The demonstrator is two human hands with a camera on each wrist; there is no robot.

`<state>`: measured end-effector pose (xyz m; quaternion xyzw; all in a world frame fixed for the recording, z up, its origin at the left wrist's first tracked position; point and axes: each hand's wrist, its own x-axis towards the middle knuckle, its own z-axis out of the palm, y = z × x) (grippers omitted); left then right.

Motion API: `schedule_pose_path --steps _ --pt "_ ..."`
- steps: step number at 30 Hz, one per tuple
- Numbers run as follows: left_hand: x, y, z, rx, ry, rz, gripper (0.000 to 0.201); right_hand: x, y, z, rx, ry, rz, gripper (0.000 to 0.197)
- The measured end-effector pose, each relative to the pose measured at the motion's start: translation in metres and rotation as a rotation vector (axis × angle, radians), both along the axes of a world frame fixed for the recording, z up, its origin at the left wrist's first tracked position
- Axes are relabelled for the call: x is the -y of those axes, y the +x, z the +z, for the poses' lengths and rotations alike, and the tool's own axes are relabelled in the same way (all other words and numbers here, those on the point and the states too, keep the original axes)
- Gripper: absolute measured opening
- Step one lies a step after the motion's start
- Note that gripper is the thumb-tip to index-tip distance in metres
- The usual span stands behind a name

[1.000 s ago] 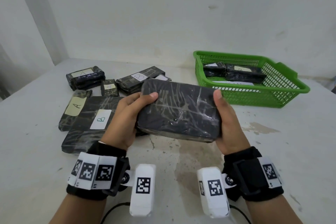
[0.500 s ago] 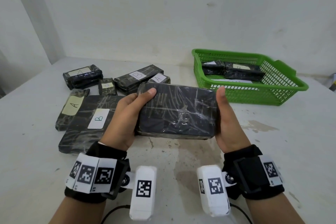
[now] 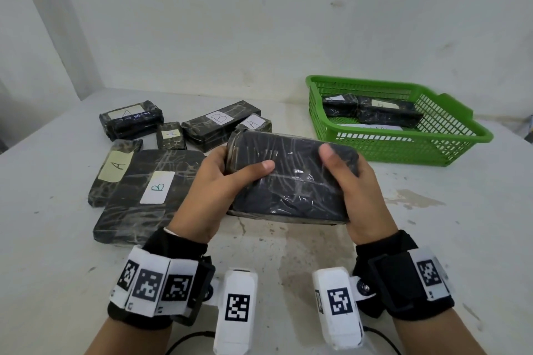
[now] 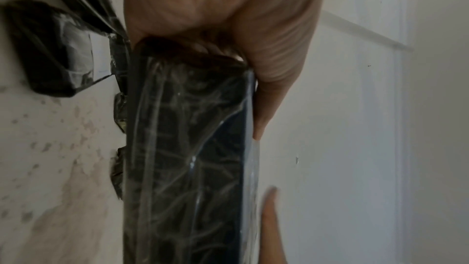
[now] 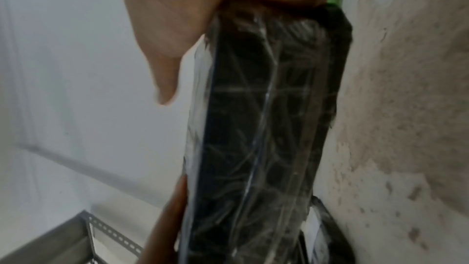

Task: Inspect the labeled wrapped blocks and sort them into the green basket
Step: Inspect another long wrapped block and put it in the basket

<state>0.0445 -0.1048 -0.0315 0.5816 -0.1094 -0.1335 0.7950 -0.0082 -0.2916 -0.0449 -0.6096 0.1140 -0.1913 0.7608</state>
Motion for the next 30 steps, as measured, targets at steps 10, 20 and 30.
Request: schedule_pose_path --steps 10,20,30 --pt "0.003 0.000 -0.002 -0.017 -0.023 0.040 0.057 0.002 0.001 -0.002 -0.028 -0.052 0.034 0.069" --pt "-0.009 0.005 0.000 0.061 -0.084 -0.063 0.059 0.002 -0.004 0.002 0.043 -0.096 0.029 0.071" --pt "-0.009 0.008 -0.002 0.074 -0.135 -0.021 0.061 0.003 -0.002 0.000 0.083 -0.136 0.131 0.073"
